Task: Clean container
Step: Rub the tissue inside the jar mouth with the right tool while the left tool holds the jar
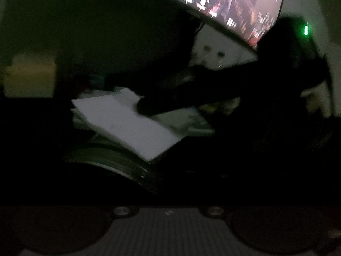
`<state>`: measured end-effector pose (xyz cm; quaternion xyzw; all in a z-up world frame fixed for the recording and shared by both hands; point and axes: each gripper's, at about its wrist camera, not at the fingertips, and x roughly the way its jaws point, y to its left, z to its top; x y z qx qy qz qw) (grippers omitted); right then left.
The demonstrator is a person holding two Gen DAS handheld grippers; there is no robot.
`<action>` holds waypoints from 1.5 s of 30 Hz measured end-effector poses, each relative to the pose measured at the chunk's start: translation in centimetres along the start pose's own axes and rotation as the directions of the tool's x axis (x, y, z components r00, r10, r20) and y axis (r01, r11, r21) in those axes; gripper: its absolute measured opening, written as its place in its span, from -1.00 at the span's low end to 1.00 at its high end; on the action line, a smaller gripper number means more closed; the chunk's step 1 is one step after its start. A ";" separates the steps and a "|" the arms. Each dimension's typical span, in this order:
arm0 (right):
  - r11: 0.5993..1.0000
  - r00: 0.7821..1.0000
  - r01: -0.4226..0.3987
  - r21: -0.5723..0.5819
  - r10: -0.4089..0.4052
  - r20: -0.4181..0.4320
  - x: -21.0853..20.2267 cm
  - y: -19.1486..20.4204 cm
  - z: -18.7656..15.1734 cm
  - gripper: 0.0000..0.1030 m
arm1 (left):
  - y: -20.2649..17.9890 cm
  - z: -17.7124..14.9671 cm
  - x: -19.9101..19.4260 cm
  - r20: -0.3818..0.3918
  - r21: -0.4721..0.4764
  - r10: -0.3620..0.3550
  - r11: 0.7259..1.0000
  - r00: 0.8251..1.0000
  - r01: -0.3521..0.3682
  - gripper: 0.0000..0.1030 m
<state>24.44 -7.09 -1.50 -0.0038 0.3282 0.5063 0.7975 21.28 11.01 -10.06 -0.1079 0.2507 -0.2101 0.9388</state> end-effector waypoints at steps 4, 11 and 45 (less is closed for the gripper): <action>1.000 1.000 -0.011 -0.014 0.011 -0.001 -0.6 0.6 -0.5 -0.81 | -1.4 -0.6 -1.1 -0.010 -0.041 -0.150 0.988 0.989 0.149 -0.89; 1.000 1.000 -0.005 -0.011 0.005 -0.025 -0.1 0.6 -1.0 -0.81 | -6.0 -3.1 -0.9 -0.040 0.180 0.026 0.983 0.999 -0.018 -0.25; 1.000 0.999 0.011 -0.021 -0.012 -0.034 1.4 0.8 -0.8 -0.81 | -9.7 -8.6 -5.5 -0.116 0.139 0.121 0.985 0.986 -0.104 -0.09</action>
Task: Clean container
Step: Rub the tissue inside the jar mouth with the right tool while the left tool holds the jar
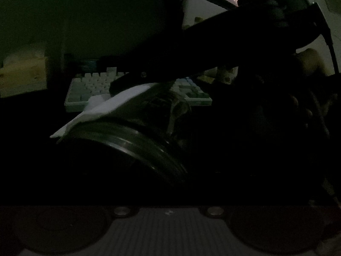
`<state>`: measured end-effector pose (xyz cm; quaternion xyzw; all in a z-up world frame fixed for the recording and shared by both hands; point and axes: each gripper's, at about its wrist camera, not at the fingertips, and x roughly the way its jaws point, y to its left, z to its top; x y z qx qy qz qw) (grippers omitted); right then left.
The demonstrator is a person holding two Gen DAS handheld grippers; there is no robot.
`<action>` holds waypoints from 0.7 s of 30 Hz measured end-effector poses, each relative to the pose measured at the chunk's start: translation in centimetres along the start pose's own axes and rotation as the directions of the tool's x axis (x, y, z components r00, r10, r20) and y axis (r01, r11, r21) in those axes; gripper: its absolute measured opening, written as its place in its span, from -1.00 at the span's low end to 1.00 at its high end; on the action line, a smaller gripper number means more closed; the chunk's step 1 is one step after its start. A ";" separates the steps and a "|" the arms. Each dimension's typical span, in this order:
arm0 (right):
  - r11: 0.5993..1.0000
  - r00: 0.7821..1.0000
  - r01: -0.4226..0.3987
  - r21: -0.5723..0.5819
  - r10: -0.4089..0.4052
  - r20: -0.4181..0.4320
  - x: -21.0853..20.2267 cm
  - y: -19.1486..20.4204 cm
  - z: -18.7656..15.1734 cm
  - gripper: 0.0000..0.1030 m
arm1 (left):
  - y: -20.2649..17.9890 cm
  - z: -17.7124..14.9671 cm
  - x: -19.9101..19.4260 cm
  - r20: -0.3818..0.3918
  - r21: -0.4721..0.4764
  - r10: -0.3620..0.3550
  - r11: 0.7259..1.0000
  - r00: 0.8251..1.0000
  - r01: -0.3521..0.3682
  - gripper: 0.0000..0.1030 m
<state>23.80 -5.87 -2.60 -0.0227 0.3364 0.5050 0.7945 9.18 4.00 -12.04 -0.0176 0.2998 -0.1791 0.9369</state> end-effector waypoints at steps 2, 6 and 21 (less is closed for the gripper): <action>1.000 1.000 0.002 0.002 -0.002 -0.004 0.0 0.0 0.0 -0.81 | 0.1 -0.3 -0.1 0.000 0.000 -0.001 1.000 1.000 0.001 -0.09; 1.000 1.000 0.002 -0.001 -0.002 -0.004 0.1 -0.1 0.1 -0.81 | 3.1 3.3 5.4 -0.002 -0.016 0.017 1.000 1.000 -0.017 -0.09; 0.999 0.999 -0.036 -0.017 0.036 -0.014 0.1 0.7 -0.4 -0.81 | 3.0 5.3 8.5 0.003 -0.037 0.025 0.999 1.000 -0.025 -0.09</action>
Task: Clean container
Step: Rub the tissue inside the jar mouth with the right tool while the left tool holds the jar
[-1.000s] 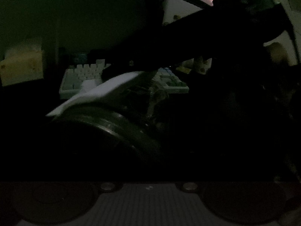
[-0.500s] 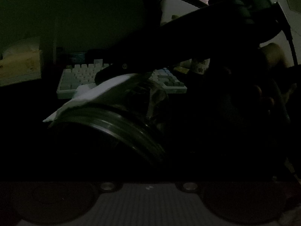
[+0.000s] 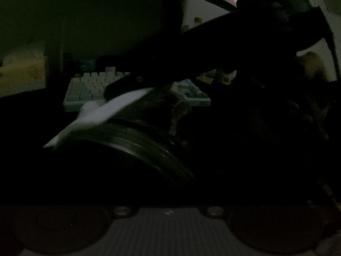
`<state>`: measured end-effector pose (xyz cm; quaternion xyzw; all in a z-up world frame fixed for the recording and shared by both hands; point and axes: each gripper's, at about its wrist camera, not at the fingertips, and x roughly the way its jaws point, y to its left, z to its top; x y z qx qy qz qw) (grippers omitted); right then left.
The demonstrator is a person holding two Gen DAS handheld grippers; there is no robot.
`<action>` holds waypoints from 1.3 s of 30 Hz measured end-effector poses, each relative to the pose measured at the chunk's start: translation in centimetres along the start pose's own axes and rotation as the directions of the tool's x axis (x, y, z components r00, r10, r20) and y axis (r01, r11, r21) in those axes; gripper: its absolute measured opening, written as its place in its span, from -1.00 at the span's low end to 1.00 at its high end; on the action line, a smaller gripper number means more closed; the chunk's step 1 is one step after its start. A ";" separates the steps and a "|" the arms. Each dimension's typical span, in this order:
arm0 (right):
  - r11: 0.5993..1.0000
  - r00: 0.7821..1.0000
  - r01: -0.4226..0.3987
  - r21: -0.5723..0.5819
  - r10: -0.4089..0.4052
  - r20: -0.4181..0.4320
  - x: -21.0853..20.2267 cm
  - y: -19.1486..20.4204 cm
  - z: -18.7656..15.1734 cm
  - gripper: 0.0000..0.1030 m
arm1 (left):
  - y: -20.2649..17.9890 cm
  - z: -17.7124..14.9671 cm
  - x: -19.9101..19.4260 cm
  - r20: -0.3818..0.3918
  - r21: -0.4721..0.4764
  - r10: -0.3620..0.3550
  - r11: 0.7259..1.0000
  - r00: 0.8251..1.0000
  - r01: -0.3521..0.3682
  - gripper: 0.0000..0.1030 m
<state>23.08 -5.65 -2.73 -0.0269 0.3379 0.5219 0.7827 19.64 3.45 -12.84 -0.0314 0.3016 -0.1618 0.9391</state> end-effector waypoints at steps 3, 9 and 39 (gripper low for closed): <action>0.999 0.999 0.041 0.028 -0.041 0.005 -0.2 -1.1 0.1 -0.81 | 1.4 0.9 1.7 0.000 -0.002 -0.002 1.000 1.000 0.002 -0.09; 0.997 0.998 0.068 0.035 -0.069 0.003 -0.3 -1.2 0.2 -0.81 | 2.1 -1.0 -0.6 -0.002 0.017 -0.027 0.999 1.000 0.027 -0.09; 0.999 0.999 0.045 0.018 -0.045 -0.004 -1.0 -0.7 -0.6 -0.81 | 1.2 0.4 1.1 0.002 0.033 -0.023 0.999 1.000 0.023 -0.23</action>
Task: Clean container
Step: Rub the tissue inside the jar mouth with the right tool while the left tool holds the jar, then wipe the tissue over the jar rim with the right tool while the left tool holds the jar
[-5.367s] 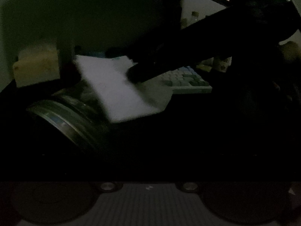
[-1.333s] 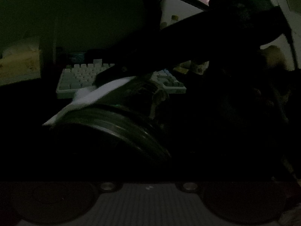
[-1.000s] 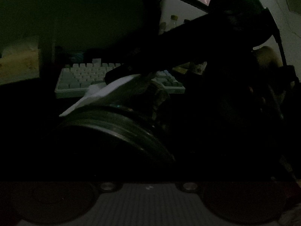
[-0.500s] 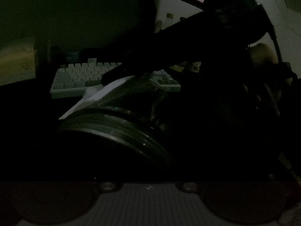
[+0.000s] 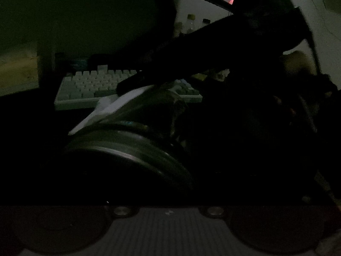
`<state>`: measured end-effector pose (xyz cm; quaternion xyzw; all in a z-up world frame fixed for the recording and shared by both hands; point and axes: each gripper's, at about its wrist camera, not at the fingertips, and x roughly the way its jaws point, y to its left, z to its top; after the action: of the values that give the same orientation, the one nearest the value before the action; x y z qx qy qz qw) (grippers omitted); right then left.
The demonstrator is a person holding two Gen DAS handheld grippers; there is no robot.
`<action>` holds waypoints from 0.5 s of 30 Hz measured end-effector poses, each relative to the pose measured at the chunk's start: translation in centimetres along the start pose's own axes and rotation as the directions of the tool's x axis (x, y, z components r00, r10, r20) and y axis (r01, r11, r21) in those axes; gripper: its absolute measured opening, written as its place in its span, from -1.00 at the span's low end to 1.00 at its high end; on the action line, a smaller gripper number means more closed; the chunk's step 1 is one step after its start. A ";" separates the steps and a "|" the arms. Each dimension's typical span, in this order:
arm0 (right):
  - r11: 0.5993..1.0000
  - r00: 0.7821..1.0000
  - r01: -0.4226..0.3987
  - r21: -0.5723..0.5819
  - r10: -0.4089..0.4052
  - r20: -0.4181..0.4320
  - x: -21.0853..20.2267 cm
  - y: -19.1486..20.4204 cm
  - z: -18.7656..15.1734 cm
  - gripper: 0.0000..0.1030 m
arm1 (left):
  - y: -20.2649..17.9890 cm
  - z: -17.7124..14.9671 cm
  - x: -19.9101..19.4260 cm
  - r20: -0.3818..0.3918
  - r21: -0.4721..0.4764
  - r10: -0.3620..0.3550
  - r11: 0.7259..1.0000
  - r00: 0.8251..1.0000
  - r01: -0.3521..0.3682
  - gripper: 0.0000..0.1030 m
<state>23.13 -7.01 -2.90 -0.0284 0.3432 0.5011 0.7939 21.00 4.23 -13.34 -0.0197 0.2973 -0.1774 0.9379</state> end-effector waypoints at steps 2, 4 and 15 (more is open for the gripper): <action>0.999 0.999 -0.032 -0.010 0.032 0.005 -0.2 0.6 -0.2 -0.81 | -0.5 -0.3 -0.3 0.004 0.020 -0.024 1.000 1.000 0.024 -0.48; 1.000 1.000 -0.003 -0.009 0.004 0.018 -0.5 0.7 -0.3 -0.81 | -1.5 -0.8 -1.2 0.043 0.046 -0.039 0.998 0.998 0.037 -0.77; 1.000 0.998 0.015 0.001 -0.015 0.059 -3.3 0.6 -1.2 -0.81 | -1.6 -1.5 -4.8 0.183 -0.004 -0.285 0.957 0.941 0.291 -0.81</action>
<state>21.15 -9.66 -1.72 -0.0162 0.3196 0.4958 0.8073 16.04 4.47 -11.69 -0.0934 0.2078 -0.3056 0.9245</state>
